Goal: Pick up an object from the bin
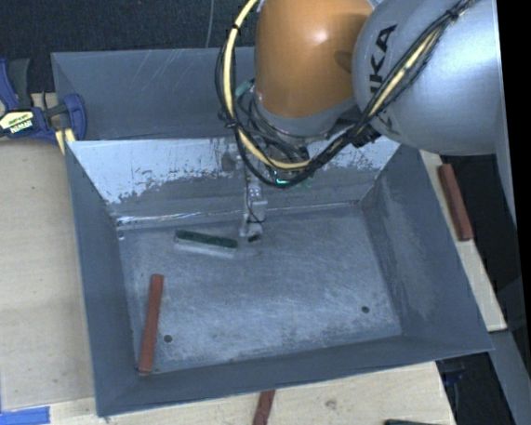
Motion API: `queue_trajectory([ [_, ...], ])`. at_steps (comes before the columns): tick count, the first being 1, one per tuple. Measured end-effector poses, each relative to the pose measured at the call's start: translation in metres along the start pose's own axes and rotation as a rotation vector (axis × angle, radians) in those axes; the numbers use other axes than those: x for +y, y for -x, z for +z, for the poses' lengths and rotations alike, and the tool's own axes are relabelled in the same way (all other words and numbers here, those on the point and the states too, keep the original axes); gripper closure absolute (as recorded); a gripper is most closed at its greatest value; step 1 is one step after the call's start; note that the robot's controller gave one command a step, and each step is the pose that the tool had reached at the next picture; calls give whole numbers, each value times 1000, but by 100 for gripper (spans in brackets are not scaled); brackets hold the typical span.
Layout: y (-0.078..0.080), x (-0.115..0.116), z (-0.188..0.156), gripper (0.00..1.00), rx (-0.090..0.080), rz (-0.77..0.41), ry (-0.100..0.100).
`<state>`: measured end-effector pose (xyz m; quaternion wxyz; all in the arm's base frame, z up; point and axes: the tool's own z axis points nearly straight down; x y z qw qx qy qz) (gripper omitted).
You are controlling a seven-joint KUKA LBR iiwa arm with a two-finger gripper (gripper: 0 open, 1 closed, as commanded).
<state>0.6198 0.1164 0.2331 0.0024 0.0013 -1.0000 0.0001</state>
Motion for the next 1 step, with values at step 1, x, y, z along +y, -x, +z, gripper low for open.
queue_trajectory([
  [1,2,0,-5,0,-9,2,1],
])
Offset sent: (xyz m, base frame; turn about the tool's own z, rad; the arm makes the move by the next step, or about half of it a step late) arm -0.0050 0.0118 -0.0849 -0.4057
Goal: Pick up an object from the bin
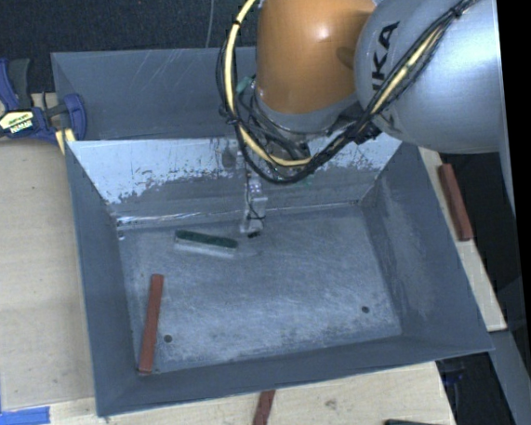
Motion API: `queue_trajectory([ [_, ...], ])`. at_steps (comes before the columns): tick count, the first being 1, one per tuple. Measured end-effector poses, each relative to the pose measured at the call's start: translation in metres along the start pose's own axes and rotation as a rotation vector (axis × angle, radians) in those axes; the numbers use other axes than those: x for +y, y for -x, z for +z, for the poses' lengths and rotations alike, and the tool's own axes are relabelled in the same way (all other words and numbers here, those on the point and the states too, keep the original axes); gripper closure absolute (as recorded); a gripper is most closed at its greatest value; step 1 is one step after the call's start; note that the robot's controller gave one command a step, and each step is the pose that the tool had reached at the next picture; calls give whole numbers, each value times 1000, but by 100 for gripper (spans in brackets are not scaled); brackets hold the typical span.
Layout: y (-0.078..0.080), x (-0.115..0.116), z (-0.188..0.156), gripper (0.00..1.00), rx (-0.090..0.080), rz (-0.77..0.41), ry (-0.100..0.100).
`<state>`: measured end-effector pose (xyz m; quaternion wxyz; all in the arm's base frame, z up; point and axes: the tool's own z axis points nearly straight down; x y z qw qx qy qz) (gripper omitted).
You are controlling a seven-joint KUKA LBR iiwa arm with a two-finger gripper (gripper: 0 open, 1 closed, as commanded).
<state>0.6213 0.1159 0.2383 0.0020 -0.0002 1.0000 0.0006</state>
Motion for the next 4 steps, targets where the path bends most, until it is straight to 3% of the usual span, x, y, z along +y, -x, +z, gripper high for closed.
queue_trajectory([
  [1,-1,5,30,0,-7,-161,0],
  [2,1,-13,102,0,-3,-294,0],
  [3,-2,4,167,100,0,-90,1],
  [4,-2,4,167,100,0,-90,1],
])
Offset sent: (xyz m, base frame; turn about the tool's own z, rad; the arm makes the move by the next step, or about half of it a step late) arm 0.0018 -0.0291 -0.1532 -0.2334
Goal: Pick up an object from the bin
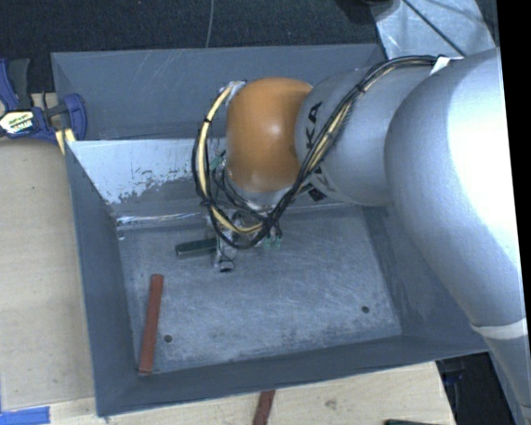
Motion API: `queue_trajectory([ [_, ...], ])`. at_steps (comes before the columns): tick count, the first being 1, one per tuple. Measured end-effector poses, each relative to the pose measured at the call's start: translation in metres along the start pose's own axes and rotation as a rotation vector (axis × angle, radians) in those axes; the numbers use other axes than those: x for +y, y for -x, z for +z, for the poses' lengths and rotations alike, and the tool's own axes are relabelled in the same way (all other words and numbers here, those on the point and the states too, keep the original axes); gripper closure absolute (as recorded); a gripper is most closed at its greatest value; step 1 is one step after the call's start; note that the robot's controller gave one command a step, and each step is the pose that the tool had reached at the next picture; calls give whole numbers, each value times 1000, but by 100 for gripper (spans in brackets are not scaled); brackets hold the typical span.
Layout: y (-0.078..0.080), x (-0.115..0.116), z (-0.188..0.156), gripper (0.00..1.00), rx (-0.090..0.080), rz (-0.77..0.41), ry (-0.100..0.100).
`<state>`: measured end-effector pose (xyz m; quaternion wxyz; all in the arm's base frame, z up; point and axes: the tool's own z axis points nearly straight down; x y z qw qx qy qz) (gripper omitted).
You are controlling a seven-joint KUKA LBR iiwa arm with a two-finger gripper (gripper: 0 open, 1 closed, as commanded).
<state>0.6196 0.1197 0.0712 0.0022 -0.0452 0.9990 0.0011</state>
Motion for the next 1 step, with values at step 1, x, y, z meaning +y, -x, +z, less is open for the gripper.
queue_trajectory([
  [1,-14,21,-133,100,1,-26,-2],
])
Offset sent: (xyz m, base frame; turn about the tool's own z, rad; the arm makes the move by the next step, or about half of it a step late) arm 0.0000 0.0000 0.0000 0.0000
